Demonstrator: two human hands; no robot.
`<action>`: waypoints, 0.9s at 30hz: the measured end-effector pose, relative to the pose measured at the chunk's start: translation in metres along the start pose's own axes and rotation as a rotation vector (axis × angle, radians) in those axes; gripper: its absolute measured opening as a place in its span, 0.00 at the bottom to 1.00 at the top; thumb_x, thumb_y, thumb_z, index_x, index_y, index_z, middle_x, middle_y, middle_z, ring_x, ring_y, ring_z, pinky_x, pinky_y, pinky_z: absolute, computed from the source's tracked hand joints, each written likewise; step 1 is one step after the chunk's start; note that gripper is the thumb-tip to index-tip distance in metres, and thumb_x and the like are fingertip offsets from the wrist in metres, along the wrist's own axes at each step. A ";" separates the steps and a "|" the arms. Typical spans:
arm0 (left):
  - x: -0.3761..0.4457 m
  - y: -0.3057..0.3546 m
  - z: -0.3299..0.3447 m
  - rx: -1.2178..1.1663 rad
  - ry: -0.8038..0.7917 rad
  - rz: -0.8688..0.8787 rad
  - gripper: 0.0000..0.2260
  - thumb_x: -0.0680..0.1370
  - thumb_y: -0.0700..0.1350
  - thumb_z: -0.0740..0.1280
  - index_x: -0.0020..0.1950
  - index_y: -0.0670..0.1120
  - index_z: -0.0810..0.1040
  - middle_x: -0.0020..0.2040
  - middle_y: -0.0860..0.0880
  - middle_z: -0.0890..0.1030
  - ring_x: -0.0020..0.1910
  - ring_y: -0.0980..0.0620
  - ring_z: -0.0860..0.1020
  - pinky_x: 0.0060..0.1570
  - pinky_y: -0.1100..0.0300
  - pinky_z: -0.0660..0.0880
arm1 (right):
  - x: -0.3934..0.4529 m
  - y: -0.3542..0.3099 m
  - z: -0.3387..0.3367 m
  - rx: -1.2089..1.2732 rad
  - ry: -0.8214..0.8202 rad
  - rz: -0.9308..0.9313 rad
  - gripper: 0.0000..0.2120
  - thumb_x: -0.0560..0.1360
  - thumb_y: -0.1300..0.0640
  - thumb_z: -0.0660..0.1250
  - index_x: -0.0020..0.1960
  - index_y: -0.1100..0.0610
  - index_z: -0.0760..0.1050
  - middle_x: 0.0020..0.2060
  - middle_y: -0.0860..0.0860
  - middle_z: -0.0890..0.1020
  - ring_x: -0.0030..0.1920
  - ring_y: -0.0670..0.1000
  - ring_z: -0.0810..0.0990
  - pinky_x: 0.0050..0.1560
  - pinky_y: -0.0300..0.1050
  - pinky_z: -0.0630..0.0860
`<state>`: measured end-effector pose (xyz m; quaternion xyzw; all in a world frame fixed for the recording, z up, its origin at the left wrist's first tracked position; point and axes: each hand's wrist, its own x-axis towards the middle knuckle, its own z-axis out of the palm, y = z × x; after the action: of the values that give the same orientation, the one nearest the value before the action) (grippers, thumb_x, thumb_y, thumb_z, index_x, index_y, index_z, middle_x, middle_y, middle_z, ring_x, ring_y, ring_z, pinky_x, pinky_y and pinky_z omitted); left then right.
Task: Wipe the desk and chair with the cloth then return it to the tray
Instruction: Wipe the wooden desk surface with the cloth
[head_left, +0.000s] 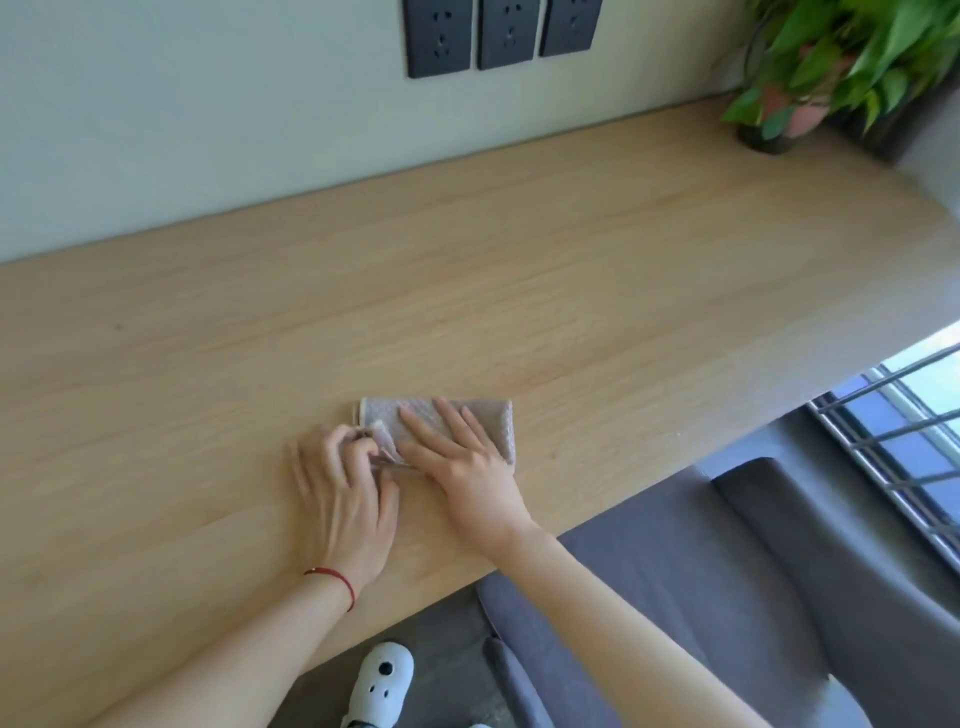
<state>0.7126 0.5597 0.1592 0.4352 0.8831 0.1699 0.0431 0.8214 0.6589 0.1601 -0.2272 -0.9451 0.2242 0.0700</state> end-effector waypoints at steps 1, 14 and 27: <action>0.000 0.000 0.001 -0.023 0.009 -0.007 0.16 0.72 0.48 0.55 0.55 0.43 0.70 0.61 0.37 0.71 0.56 0.31 0.73 0.61 0.30 0.63 | -0.023 0.012 -0.008 -0.026 0.004 0.000 0.19 0.79 0.56 0.53 0.68 0.48 0.70 0.73 0.48 0.66 0.75 0.59 0.58 0.76 0.56 0.53; 0.009 -0.008 0.010 0.163 -0.136 0.055 0.26 0.74 0.53 0.48 0.70 0.46 0.67 0.72 0.42 0.66 0.74 0.37 0.59 0.68 0.32 0.50 | -0.049 0.199 -0.117 -0.094 0.415 0.797 0.19 0.81 0.60 0.55 0.69 0.47 0.69 0.74 0.54 0.65 0.74 0.61 0.60 0.63 0.66 0.70; 0.002 0.004 0.001 0.134 -0.094 0.045 0.29 0.73 0.53 0.47 0.69 0.42 0.69 0.71 0.38 0.66 0.73 0.34 0.57 0.69 0.31 0.49 | -0.124 0.067 -0.035 0.026 0.025 0.087 0.22 0.79 0.60 0.53 0.68 0.44 0.70 0.73 0.42 0.64 0.77 0.50 0.54 0.76 0.55 0.50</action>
<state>0.7148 0.5639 0.1593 0.4645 0.8794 0.0907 0.0514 0.9665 0.6690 0.1568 -0.2697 -0.9305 0.2362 0.0748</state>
